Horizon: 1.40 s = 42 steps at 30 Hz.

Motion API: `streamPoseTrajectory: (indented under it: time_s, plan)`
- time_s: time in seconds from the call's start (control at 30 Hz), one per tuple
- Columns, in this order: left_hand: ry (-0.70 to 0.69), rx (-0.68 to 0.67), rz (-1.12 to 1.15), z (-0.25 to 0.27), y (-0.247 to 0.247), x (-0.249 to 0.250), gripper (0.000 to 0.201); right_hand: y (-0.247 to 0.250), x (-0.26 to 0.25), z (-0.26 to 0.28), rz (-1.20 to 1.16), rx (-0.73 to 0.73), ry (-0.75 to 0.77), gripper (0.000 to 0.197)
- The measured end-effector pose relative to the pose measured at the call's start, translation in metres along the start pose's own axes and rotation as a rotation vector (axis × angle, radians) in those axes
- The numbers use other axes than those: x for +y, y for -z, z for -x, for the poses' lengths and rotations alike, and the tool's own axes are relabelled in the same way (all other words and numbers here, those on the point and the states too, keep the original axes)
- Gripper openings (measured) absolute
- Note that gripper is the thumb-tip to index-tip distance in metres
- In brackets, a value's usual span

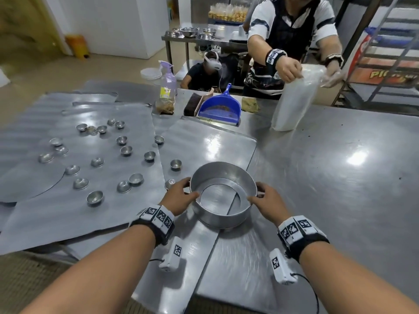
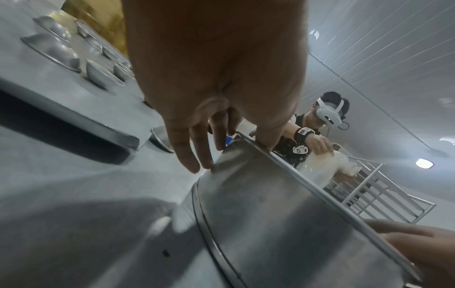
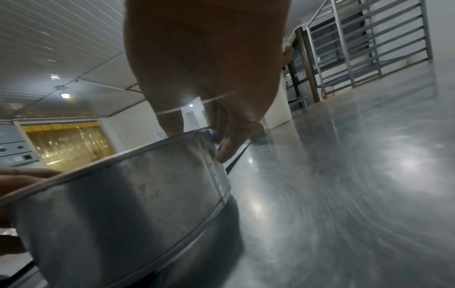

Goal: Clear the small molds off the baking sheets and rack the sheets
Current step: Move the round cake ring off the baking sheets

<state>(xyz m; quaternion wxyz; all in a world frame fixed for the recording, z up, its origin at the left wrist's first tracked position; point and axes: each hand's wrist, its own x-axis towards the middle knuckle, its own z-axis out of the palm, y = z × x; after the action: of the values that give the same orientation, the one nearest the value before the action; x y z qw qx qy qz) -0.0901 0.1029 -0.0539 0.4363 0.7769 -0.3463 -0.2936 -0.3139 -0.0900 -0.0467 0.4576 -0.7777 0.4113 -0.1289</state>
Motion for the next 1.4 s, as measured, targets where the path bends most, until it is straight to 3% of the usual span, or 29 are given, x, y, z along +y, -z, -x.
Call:
streamPoseTrajectory:
  time_s: [0.17, 0.3, 0.47, 0.57, 0.8, 0.93, 1.13, 1.4]
  plan:
    - [0.063, 0.134, -0.092, 0.011, 0.005, -0.006, 0.043, -0.003, -0.029, -0.005, 0.334, 0.089, -0.007, 0.060]
    - [0.098, 0.187, -0.069, 0.028, 0.031, -0.020, 0.029, -0.030, -0.067, -0.009, 0.344, 0.120, 0.159, 0.040]
    - [0.165, 0.265, -0.142, 0.050, 0.093, -0.049, 0.011, -0.094, -0.126, -0.008, 0.308, 0.041, 0.326, 0.028]
    - [0.197, 0.319, -0.191, 0.059, 0.134, -0.066, 0.010, -0.140, -0.154, -0.012, 0.325, -0.064, 0.363, 0.032]
    - [0.276, 0.377, -0.338, 0.061, 0.214, -0.107, 0.036, -0.223, -0.195, -0.021, 0.344, -0.194, 0.314, 0.034]
    - [0.293, 0.314, -0.347, 0.054, 0.242, -0.127, 0.049, -0.257, -0.203, -0.027, 0.348, -0.199, 0.277, 0.034]
    - [0.362, 0.357, -0.367, 0.052, 0.298, -0.164, 0.044, -0.317, -0.239, -0.033, 0.365, -0.259, 0.275, 0.032]
    - [0.545, 0.586, -0.287, 0.080, 0.402, -0.220, 0.045, -0.425, -0.312, -0.046, 0.425, -0.381, 0.349, 0.033]
